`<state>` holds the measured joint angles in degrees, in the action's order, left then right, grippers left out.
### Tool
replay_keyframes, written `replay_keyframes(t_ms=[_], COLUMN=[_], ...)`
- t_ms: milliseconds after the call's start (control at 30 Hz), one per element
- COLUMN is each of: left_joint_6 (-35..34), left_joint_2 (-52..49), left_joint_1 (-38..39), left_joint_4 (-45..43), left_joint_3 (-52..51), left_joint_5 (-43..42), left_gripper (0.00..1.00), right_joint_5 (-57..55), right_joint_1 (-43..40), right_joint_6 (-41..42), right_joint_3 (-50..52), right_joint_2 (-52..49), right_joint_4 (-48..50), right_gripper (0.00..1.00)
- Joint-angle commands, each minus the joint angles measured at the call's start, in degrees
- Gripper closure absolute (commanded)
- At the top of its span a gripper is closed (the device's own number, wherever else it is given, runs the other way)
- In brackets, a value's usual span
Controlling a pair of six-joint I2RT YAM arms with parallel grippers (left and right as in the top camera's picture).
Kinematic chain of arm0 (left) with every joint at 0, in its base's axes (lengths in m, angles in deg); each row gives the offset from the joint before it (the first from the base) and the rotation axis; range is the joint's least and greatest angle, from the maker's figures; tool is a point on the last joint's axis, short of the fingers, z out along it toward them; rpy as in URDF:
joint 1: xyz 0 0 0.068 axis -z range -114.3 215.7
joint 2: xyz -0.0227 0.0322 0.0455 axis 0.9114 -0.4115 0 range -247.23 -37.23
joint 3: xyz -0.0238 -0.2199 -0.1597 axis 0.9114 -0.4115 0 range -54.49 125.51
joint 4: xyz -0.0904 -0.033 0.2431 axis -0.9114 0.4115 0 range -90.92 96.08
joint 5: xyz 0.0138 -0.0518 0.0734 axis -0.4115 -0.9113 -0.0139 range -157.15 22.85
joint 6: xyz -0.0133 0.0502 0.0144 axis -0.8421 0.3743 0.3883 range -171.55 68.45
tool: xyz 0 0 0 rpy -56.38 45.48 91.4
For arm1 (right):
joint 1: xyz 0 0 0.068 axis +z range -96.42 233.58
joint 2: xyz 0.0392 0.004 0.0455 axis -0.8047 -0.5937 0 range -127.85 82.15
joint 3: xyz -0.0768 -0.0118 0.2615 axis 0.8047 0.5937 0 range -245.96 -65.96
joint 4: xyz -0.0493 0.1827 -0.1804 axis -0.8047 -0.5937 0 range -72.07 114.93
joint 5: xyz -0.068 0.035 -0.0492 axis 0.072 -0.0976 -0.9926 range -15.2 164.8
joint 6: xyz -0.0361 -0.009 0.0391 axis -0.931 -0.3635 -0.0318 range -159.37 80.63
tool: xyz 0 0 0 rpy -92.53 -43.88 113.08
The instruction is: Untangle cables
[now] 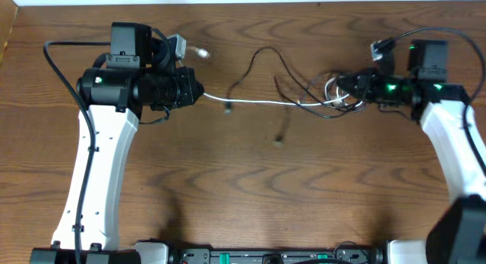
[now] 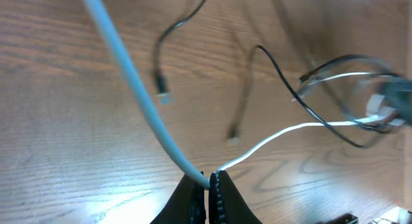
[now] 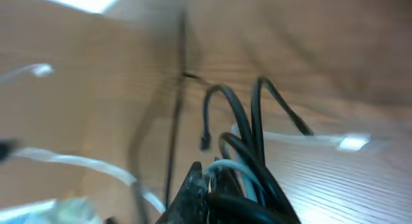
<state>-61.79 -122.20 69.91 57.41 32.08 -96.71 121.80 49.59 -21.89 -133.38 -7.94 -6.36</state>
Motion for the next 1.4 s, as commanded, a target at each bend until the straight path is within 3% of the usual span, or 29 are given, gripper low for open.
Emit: replay_keyframes(t_ms=[0,200,333,500,600,700,800,900,967,1067,1133,1233,1367], left_joint_6=[1.44,5.4,9.16,11.52,11.54,11.54,11.56,11.52,11.47,11.5,11.5,11.52,11.54], left_joint_2=[0.68,-0.52,-0.55,-0.55,-0.55,-0.55,-0.55,-0.55,-0.55,-0.63,-0.74,-1.11,-3.34], left_joint_1=[1.36,5.44,6.16,6.12,6.12,6.12,6.12,6.21,6.23,6.23,6.25,6.69,9.05], left_joint_4=[0.2,-0.55,-0.7,-0.74,-1.36,-3.34,-6.93,-11.06,-12.68,-13.16,-12.92,-12.74,-13.11], left_joint_3=[-1.75,-1.92,-1.92,-1.92,-1.92,-1.92,-1.92,-1.92,-1.92,-1.92,-1.95,-1.97,-1.97], left_joint_5=[1.95,1.97,1.99,3.39,4.31,1.14,-7.63,-15.34,-16.5,-16.28,-16.31,-16.28,-15.78], left_gripper=[0.93,0.93,0.92,0.52,0.38,0.35,0.35,0.35,0.34,0.35,0.35,0.35,0.35], right_joint_5=[8.85,-6.51,-10.43,-6.51,2.95,11.28,17.16,16.2,11.06,-4.09,-11.89,-19.37,-28.76], right_joint_1=[-0.17,5.03,8.57,11.15,11.61,11.58,11.58,11.52,11.5,12.46,13.2,13.7,12.59], right_joint_6=[0.33,2.21,2.14,0.94,-2.86,-3.17,-1.92,1.66,3.98,3.98,3.96,4.22,9.7], right_joint_3=[-0.09,-0.09,-0.09,-0.09,-0.09,-0.09,-0.09,-0.09,-0.09,-0.09,-0.09,-0.09,-0.09], right_joint_2=[3.23,3.19,3.19,3.3,3.3,3.3,3.3,3.3,3.28,3.28,3.28,3.28,3.28], right_joint_4=[-0.46,-7.15,-5.53,1.51,8.96,16.15,21.64,22.36,18.62,6.49,1.09,-3.52,-7.21], right_gripper=[0.99,0.99,0.99,0.99,0.99,0.99,0.99,0.99,0.89,0.42,0.27,0.2,0.2])
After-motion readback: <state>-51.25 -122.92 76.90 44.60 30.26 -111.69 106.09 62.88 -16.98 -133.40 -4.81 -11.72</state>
